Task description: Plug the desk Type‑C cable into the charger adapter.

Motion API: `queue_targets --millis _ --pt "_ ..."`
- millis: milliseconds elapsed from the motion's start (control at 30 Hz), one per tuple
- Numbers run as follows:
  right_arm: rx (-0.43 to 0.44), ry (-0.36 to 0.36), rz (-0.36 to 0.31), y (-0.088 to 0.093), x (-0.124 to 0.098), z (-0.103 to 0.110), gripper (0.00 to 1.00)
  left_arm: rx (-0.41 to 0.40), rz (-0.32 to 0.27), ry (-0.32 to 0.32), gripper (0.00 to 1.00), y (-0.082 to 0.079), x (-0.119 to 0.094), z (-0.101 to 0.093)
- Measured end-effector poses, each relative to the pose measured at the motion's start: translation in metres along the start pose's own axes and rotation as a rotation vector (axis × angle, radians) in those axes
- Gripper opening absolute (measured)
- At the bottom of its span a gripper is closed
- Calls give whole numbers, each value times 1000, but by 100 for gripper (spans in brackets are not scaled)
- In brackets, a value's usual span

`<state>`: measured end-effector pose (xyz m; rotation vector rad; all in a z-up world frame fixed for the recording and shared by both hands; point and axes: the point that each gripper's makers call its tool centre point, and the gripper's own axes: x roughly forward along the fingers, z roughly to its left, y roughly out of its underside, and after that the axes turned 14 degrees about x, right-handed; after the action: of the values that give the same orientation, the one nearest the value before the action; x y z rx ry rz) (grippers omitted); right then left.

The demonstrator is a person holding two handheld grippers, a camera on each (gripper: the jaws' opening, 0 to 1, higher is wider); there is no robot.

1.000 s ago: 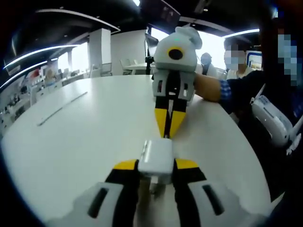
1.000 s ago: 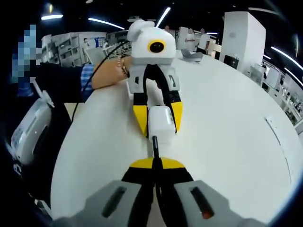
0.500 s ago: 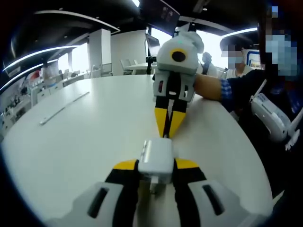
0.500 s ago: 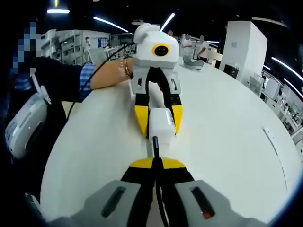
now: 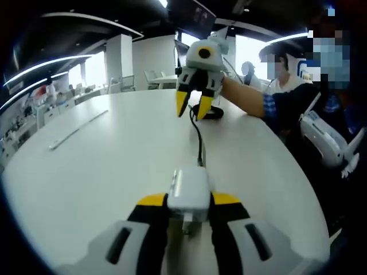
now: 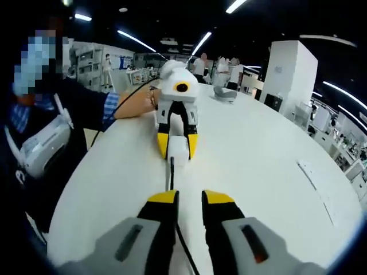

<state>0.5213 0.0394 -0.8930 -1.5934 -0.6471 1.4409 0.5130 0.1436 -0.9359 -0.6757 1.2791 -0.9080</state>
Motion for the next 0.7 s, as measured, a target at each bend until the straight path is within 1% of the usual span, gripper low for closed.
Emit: queue_targets --millis 67,133,200,233,267,300,400,467,533,600,700 --pt "21 54 -38 -2 -24 -13 16 -1 3 -2 27 1 -2 1" --pt "38 87 -42 3 -41 -20 16 -1 6 -4 27 2 -5 1" --pt "45 114 -20 12 -54 -22 16 -1 10 -7 27 4 -8 2" --pt "46 130 3 19 -59 -24 16 -2 10 -6 27 5 -9 2" --pt "57 160 37 33 -70 -27 16 -2 11 -6 27 5 -9 1" --pt "64 162 56 40 -74 -27 16 -3 11 -4 27 5 -10 1" --pt "98 174 140 71 -88 -26 16 -5 13 -3 27 7 -12 1" --pt "105 199 187 87 -96 -28 16 -8 17 -5 27 9 -15 2" --pt "114 213 184 94 -100 -30 15 -10 22 -10 27 11 -17 2" --pt "139 193 155 94 -102 -26 14 -15 25 -15 27 12 -20 3" --pt "138 176 157 95 -100 -24 14 -19 23 -15 27 13 -22 4"
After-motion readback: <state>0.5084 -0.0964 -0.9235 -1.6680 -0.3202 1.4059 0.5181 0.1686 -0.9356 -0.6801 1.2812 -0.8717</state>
